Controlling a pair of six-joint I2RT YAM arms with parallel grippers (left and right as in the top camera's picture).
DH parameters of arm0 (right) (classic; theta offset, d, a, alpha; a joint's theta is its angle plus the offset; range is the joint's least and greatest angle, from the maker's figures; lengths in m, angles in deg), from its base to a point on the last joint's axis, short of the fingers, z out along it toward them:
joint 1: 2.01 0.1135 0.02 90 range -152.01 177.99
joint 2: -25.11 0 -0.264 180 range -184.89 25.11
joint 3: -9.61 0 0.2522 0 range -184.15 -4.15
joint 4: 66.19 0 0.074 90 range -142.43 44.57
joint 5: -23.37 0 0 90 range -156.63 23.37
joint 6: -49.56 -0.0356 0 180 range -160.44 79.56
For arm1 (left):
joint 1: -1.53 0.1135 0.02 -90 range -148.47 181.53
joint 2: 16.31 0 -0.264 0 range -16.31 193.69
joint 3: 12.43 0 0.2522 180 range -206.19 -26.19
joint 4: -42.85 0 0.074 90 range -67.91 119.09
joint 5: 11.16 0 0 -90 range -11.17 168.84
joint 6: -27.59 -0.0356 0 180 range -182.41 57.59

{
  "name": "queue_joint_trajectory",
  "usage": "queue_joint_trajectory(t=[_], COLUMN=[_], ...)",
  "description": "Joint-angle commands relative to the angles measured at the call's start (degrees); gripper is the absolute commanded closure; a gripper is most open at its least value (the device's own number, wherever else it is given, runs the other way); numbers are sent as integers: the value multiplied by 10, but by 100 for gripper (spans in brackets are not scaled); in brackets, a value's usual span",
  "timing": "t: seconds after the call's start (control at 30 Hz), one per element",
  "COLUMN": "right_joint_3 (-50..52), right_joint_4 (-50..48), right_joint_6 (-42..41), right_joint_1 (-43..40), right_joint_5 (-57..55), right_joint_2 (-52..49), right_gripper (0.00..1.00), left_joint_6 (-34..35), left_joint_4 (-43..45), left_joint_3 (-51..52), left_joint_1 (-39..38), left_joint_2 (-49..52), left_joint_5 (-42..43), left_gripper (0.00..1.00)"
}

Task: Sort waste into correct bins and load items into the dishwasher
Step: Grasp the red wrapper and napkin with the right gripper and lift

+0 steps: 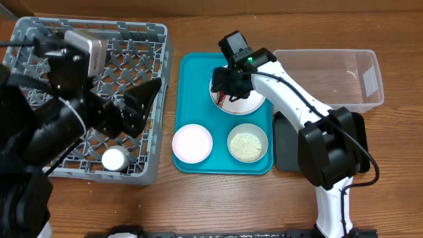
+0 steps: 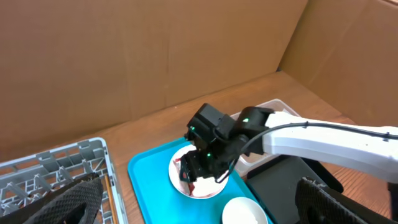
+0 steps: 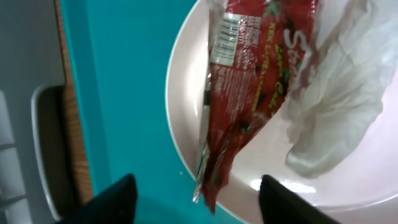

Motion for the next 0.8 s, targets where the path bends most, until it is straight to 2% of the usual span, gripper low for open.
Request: queue_joint_trajectory(t=[0.0, 0.1, 0.23, 0.37, 0.4, 0.47, 0.63, 0.77], right_joint_3=[-2, 2, 3, 4, 3, 3, -4, -24], right_joint_4=[-5, -5, -3, 0, 4, 10, 27, 43], right_joint_6=[-43, -56, -56, -56, -56, -56, -9, 44], right_joint_1=[1, 1, 2, 1, 1, 0, -9, -12], right_joint_5=[-14, -4, 19, 20, 20, 21, 20, 12], right_joint_2=[-13, -38, -55, -56, -56, -54, -17, 67], right_gripper=[44, 47, 63, 73, 84, 96, 96, 96], left_joint_6=[-11, -11, -11, -11, -11, -11, -11, -11], left_joint_4=[-3, -12, -29, -38, -40, -40, -40, -40], left_joint_3=[-5, -5, -5, -5, -5, -5, -5, -5], left_joint_1=[-2, -2, -2, -2, -2, -2, -2, -2], left_joint_2=[5, 9, 19, 29, 33, 37, 53, 71], left_joint_5=[8, 8, 8, 8, 8, 8, 8, 8], left_gripper=[0, 0, 0, 0, 0, 0, 0, 0])
